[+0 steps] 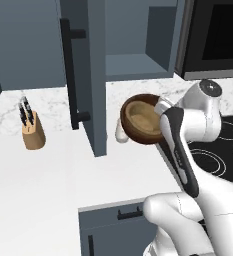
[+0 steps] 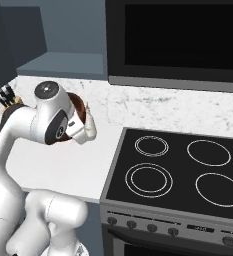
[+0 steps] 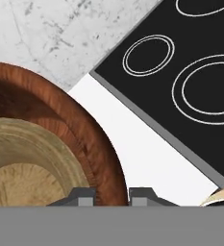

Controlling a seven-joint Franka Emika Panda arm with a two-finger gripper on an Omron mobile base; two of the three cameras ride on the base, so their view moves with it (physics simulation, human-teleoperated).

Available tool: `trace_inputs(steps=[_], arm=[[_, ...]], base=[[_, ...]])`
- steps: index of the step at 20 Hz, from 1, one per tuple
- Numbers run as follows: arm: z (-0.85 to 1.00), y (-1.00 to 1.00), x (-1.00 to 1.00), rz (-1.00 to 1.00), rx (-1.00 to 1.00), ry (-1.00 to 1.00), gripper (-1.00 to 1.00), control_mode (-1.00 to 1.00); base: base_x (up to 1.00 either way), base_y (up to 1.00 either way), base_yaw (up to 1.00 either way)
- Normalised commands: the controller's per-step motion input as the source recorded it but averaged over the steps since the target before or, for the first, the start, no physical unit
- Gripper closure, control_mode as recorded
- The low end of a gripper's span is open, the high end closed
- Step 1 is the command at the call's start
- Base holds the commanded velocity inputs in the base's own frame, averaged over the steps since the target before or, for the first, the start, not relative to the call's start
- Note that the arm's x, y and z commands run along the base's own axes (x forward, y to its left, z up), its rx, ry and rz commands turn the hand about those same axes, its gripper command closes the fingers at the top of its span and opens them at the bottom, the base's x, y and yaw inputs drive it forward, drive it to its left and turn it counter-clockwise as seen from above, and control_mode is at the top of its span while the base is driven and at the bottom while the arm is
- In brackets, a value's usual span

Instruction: Pick up the bowls on the counter and stack them on top of one another in the open cabinet. Place the smaller bowl on top of the larger bowl.

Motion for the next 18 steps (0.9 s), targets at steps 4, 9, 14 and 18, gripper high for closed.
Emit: trace_inputs(steps=[4,9,14,18], arm=[[0.91,0.34,0.00,-0.07,0.00,-0.02,1.00,-1.00],[0.61,0.03,-0.32,-0.01,0.05,-0.04,1.00,-1.00],[0.63,0.05,-0.31,0.01,0.07,-0.15,1.00,-1.00],[0.88,0.39,0.02,0.00,0.00,-0.04,1.00,-1.00]], base=[[0.00,0.00,0.00],[0.00,0.00,0.00],[0.00,0.00,0.00],[0.00,0.00,0.00]])
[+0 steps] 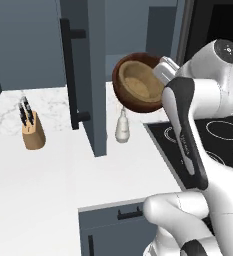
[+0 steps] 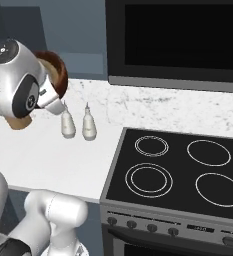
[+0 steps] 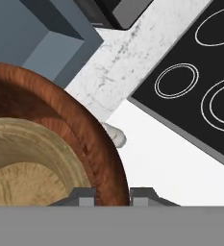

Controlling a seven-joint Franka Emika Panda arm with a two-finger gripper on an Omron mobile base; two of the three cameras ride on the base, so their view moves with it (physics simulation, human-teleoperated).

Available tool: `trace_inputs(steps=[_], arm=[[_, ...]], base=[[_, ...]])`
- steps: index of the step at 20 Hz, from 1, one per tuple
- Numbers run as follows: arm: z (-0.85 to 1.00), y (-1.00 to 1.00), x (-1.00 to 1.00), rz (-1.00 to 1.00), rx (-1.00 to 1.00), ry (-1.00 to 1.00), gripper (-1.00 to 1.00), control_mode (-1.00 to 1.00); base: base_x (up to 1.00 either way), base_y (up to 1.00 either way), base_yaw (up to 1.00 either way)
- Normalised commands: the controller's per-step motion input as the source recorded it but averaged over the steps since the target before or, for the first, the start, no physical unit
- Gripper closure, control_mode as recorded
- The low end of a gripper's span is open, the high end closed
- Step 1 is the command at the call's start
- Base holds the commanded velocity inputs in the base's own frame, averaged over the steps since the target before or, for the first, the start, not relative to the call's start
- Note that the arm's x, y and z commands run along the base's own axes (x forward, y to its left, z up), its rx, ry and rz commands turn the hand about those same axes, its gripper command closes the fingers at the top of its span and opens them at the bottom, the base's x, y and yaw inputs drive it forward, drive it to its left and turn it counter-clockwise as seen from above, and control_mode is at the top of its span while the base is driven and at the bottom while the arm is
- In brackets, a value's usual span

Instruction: Pick up the bowls on the counter and stack them on top of one another in the open cabinet. Place the smaller bowl on top of the larger bowl.

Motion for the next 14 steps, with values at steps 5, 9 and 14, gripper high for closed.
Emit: trace_inputs(steps=[5,9,14], arm=[[0.69,0.50,0.38,-0.02,0.00,0.00,1.00,-1.00],[0.36,0.24,0.67,-0.06,-0.02,0.01,1.00,-1.00],[0.02,0.00,0.44,-0.12,-0.02,0.05,1.00,-1.00]], base=[[0.00,0.00,0.00],[0.00,0.00,0.00],[0.00,0.00,0.00]])
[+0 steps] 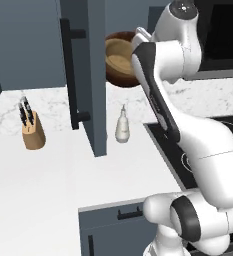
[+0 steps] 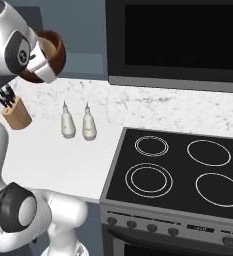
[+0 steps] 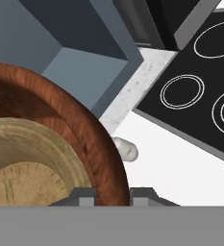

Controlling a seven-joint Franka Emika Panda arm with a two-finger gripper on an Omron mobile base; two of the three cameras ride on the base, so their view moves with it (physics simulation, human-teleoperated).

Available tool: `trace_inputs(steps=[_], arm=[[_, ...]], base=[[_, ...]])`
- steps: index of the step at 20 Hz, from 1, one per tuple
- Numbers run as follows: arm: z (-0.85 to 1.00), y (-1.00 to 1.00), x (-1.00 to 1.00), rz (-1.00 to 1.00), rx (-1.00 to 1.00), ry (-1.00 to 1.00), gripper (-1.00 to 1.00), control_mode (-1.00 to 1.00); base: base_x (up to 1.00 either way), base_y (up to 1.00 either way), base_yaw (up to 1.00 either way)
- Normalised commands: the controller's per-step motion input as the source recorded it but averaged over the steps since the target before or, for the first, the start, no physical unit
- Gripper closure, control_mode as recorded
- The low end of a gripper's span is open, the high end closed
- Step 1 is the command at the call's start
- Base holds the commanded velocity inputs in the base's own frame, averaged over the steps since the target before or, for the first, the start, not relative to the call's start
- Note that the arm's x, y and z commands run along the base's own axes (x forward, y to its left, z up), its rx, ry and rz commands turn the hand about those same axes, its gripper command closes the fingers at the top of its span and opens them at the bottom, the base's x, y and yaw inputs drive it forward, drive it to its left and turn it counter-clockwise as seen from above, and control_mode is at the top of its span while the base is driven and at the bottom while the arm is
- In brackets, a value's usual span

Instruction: Pick up the bowls on the counter and stack them on top of one another in the open cabinet. Place the smaller bowl on top of the larger bowl.

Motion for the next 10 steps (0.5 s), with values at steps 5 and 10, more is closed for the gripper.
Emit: trace_inputs(steps=[5,10], arm=[[0.00,0.00,0.80,-0.09,0.00,0.00,1.00,-1.00],[0.00,0.00,0.76,-0.10,0.00,0.00,1.00,-1.00]], base=[[0.00,0.00,0.00],[0.00,0.00,0.00]])
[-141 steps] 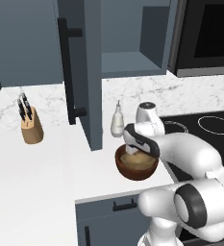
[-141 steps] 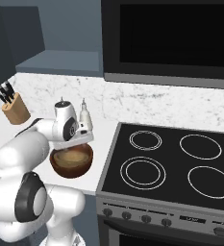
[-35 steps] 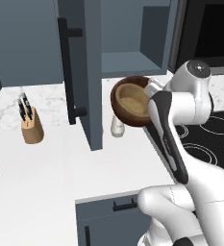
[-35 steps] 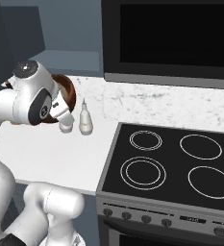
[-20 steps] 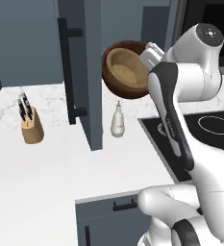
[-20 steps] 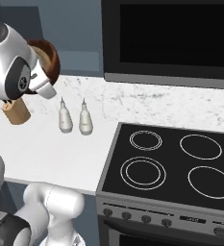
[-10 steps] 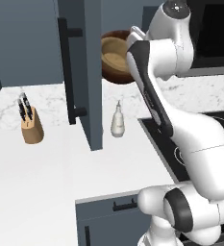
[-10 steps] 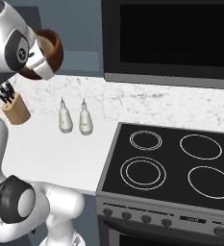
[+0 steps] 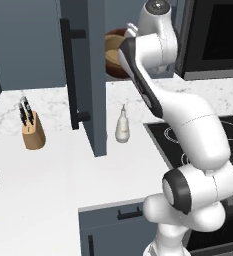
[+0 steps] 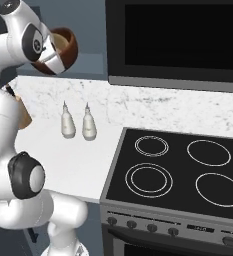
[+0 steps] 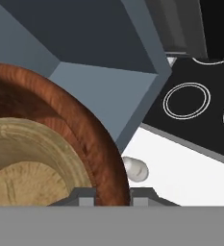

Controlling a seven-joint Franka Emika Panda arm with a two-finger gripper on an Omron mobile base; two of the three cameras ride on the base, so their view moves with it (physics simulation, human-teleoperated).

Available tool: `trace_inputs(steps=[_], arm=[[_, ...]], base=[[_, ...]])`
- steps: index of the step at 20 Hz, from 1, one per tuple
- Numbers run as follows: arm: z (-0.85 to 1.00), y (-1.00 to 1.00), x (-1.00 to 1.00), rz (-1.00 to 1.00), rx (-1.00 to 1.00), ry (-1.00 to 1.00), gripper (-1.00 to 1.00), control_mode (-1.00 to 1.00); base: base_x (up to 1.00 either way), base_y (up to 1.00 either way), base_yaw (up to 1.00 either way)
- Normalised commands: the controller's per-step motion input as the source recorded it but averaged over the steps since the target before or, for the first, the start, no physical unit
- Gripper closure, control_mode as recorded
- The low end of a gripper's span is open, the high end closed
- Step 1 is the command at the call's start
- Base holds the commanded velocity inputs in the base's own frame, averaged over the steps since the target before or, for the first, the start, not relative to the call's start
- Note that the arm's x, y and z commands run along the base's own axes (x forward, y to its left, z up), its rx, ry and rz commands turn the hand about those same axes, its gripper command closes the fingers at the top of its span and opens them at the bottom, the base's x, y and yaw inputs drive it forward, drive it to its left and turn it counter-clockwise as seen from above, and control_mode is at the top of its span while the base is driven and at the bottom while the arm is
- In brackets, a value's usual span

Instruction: Pick up the bowls on the counter and stack them on top of one another in the open cabinet. Place the smaller bowl on top of the larger bowl.

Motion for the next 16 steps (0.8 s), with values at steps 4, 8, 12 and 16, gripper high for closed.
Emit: trace_inputs(steps=[4,8,12,16], arm=[[0.00,0.00,0.64,-0.09,0.00,0.01,1.00,-1.00],[0.00,0.00,0.44,-0.07,-0.01,0.06,1.00,-1.00],[-0.03,0.00,0.32,-0.05,-0.02,0.07,1.00,-1.00],[0.00,0.00,0.34,-0.06,0.00,0.01,1.00,-1.00]], base=[[0.00,0.00,0.00],[0.00,0.00,0.00],[0.00,0.00,0.00],[0.00,0.00,0.00]])
